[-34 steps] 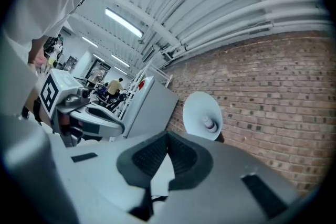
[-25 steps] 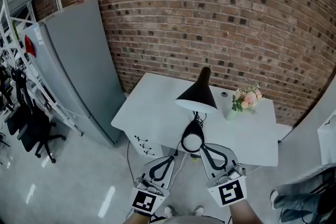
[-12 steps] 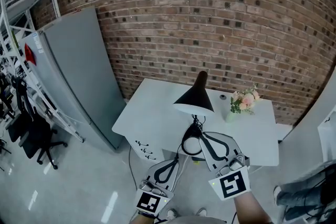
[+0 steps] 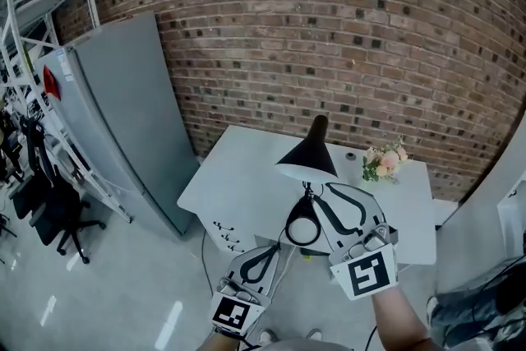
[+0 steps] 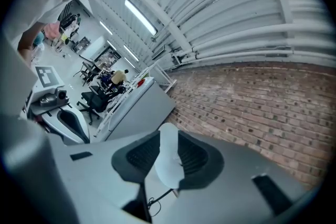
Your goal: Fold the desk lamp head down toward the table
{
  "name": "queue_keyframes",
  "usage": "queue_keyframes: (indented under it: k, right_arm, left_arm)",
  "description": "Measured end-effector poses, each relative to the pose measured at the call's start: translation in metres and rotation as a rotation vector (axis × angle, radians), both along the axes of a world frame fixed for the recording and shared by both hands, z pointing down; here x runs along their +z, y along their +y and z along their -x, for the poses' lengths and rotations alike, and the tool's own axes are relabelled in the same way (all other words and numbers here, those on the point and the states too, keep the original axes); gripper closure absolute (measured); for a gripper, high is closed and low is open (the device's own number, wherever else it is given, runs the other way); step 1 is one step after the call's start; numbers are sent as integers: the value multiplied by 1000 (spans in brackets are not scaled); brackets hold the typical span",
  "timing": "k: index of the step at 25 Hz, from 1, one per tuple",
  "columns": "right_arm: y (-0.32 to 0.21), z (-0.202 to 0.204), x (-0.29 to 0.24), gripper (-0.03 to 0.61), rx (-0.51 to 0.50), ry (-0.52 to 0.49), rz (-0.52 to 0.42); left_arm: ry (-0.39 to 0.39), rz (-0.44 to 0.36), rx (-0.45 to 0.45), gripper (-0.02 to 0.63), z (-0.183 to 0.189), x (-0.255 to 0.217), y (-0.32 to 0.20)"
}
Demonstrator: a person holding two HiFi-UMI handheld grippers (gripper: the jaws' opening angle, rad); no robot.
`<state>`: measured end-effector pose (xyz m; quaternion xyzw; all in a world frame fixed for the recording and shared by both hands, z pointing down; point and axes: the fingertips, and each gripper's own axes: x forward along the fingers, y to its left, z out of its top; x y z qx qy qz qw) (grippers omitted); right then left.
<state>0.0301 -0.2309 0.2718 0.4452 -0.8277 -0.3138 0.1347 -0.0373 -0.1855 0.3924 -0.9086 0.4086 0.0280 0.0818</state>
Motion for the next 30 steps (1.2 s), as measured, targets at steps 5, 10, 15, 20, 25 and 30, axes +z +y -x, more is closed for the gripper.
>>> queue_keyframes:
  k: [5,10,15,20,25,30]
  right_arm:
    - [-14,-3,-2,476,31,11,-17]
    - [-27,-2,-7,445,37,16,-13]
    - [-38,1,0,434,31,27,10]
    - [-39,7,12,434,12,52,42]
    - [-33,10,28,434,-12,56,70]
    - [-28,11,44,434,-33,48,102]
  left_arm:
    - [8,3,-22,606,8,-5,-6]
    - [8,0,-32,606,14,-9,-12]
    - [10,0,-35,606,15,-13,-19]
    - [14,-1,-40,606,17,-17,-25]
    - [18,3,-33,606,14,-20,-29]
    - [20,15,-23,606,7,-17,-31]
